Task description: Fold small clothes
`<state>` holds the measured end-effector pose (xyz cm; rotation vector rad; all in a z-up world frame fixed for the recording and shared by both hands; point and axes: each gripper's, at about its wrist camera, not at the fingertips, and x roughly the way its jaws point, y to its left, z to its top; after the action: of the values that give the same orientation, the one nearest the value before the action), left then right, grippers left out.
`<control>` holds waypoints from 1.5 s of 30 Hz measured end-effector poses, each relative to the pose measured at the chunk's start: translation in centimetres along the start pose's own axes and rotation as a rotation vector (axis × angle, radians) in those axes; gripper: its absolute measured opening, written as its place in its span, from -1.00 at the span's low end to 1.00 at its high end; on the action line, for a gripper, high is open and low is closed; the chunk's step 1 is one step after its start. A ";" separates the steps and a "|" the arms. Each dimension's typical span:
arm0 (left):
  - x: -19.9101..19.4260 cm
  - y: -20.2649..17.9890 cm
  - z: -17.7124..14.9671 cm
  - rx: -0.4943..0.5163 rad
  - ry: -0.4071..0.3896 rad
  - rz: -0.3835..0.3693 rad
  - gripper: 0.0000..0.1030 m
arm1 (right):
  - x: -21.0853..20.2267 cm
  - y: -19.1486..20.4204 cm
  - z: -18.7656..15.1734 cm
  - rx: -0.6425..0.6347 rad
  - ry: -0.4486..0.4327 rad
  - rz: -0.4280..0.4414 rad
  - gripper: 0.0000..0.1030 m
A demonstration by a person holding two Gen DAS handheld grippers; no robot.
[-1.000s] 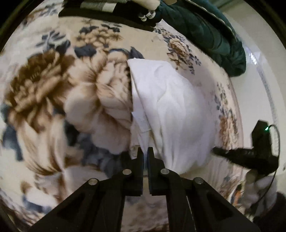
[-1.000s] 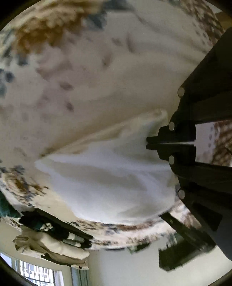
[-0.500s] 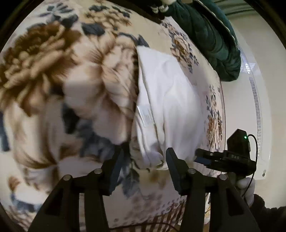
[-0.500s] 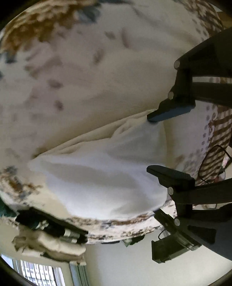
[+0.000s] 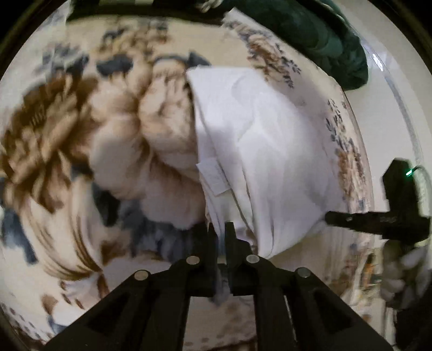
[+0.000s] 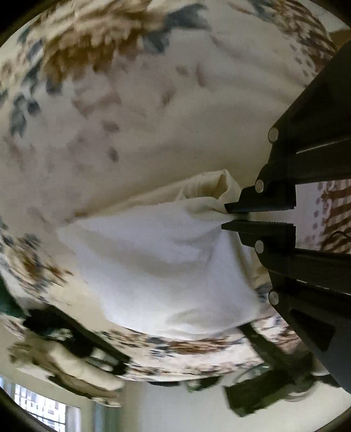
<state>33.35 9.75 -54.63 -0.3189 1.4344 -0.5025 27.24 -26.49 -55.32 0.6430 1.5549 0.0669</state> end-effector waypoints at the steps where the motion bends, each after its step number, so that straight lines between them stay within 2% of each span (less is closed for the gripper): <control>1: -0.5 0.3 -0.3 -0.043 -0.012 -0.016 -0.70 | 0.6 -0.4 0.2 0.000 0.041 0.006 -0.85; 2: -1.2 0.5 -0.7 -0.073 -0.030 -0.033 -0.47 | 0.9 -0.8 0.4 0.005 0.057 0.008 -0.65; 3: -1.9 0.7 -1.1 -0.103 -0.053 -0.060 -0.42 | 0.7 -1.1 0.6 0.005 0.060 0.018 -0.53; 4: -2.8 0.8 -1.6 -0.141 -0.083 -0.079 -0.42 | 0.2 -1.3 0.7 0.000 0.052 0.025 -0.18; 5: -3.4 0.8 -2.0 -0.170 -0.102 -0.099 -0.41 | -0.3 -1.7 0.7 -0.003 0.038 0.032 0.02; 7: -3.7 0.6 -2.7 -0.231 -0.119 -0.136 -0.34 | -1.6 -2.6 0.8 0.004 0.006 0.049 0.02; 9: -2.9 0.8 -3.8 -0.331 -0.144 -0.207 0.09 | -2.6 -3.4 1.3 0.019 -0.005 0.059 0.03; 10: -2.1 0.8 -4.1 -0.385 -0.151 -0.231 0.15 | -3.0 -3.8 1.7 0.024 -0.016 0.065 0.07; 11: -1.3 1.0 -4.9 -0.462 -0.159 -0.281 0.16 | -3.2 -4.0 2.1 0.025 -0.022 0.075 0.17; 13: 0.0 1.3 -6.4 -0.603 -0.192 -0.358 0.16 | -3.6 -4.3 3.5 0.029 -0.041 0.086 0.19; 16: 2.2 0.5 -8.2 -0.730 -0.261 -0.463 0.23 | -3.2 -3.6 6.2 0.005 -0.042 0.123 0.30; 18: 4.2 0.1 -8.2 -0.766 -0.272 -0.482 0.24 | -1.4 -2.3 9.7 -0.036 -0.020 0.181 0.36; 19: 5.4 -0.1 -8.0 -0.783 -0.284 -0.489 0.24 | -1.4 -2.3 9.7 -0.036 -0.020 0.181 0.37; 22: 7.3 -0.1 -6.9 -0.832 -0.350 -0.452 0.19 | 1.4 -1.5 12.7 -0.047 0.043 0.222 0.37; 23: 7.0 0.0 -6.7 -0.840 -0.393 -0.428 -0.01 | 2.7 -1.3 13.9 -0.048 0.070 0.224 0.37; 24: 6.5 0.0 -6.3 -0.826 -0.408 -0.398 -0.36 | 3.8 -1.1 14.5 -0.048 0.090 0.218 0.37; 25: 6.2 -0.1 -5.7 -0.801 -0.411 -0.383 -0.51 | 4.6 -0.9 14.9 -0.050 0.107 0.216 0.37; 26: 6.0 -0.5 -5.1 -0.766 -0.410 -0.362 -0.66 | 5.1 -0.3 15.2 -0.067 0.093 0.247 0.22; 27: 5.2 -0.7 -4.6 -0.716 -0.412 -0.342 -0.69 | 5.1 -0.3 15.2 -0.067 0.093 0.247 -0.09; 28: 4.0 -0.7 -4.1 -0.657 -0.412 -0.322 -0.69 | 5.2 -0.1 15.1 -0.072 0.092 0.267 -0.64; 32: 0.0 1.5 -1.8 -0.511 -0.379 -0.228 -0.69 | 4.0 -0.1 11.9 -0.023 0.064 0.300 -0.75; 33: -1.0 2.5 -1.1 -0.490 -0.378 -0.211 -0.69 | 3.1 -0.3 8.2 0.018 0.059 0.314 -0.77; 34: -1.8 3.9 -0.2 -0.476 -0.366 -0.223 -0.65 | 3.1 -0.3 8.2 0.018 0.059 0.314 -0.81; 35: -2.1 4.9 0.5 -0.469 -0.341 -0.228 -0.55 | 2.8 -0.1 5.9 0.020 0.062 0.306 -0.83; 36: -2.2 6.0 1.1 -0.464 -0.311 -0.217 -0.31 | 2.7 0.1 4.3 0.021 0.067 0.300 -0.83; 38: -3.0 8.4 1.0 -0.480 -0.288 -0.179 -0.06 | 2.8 1.3 0.4 0.004 0.089 0.264 -0.83; 41: -4.0 8.9 -1.1 -0.504 -0.292 -0.154 -0.01 | 3.2 2.7 -2.4 -0.050 0.172 0.216 -0.80; 42: -4.1 8.6 -2.1 -0.514 -0.290 -0.156 0.06 | 2.6 2.9 -2.7 -0.062 0.164 0.208 -0.72; 44: -3.5 7.4 -4.2 -0.537 -0.282 -0.170 0.14 | 0.8 2.9 -2.5 -0.076 0.105 0.173 -0.01; 45: -2.6 6.6 -5.1 -0.546 -0.271 -0.180 0.15 | -0.1 2.7 -2.0 -0.079 0.065 0.148 0.06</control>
<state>29.03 17.20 -56.29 -0.9246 1.2628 -0.1903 26.31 -23.55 -53.84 0.6985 1.5575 0.2614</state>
